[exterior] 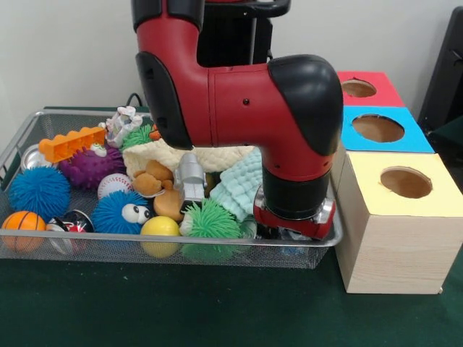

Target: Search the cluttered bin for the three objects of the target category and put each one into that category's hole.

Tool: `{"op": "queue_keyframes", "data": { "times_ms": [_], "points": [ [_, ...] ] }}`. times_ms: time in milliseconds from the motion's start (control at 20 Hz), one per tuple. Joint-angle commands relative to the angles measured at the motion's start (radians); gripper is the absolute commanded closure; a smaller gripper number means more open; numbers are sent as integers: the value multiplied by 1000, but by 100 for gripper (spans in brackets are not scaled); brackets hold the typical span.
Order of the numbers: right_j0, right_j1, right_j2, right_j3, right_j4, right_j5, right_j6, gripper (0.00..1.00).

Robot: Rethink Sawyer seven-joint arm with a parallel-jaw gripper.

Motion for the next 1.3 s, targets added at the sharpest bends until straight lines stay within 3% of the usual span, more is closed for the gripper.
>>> {"op": "queue_keyframes", "data": {
  "times_ms": [50,200,250,400,500,750,1300],
  "points": [
    [-44,41,115,-18,-70,-58,-247,0],
    [-67,16,135,36,-85,-69,-281,0],
    [-85,9,158,58,-96,-79,-285,100],
    [-104,-1,174,86,-96,-72,-303,100],
    [-95,-21,162,86,-105,-25,-283,100],
    [-113,-72,177,156,-113,-33,-241,100],
    [-105,-182,217,157,-66,133,-214,100]
  ]
}}
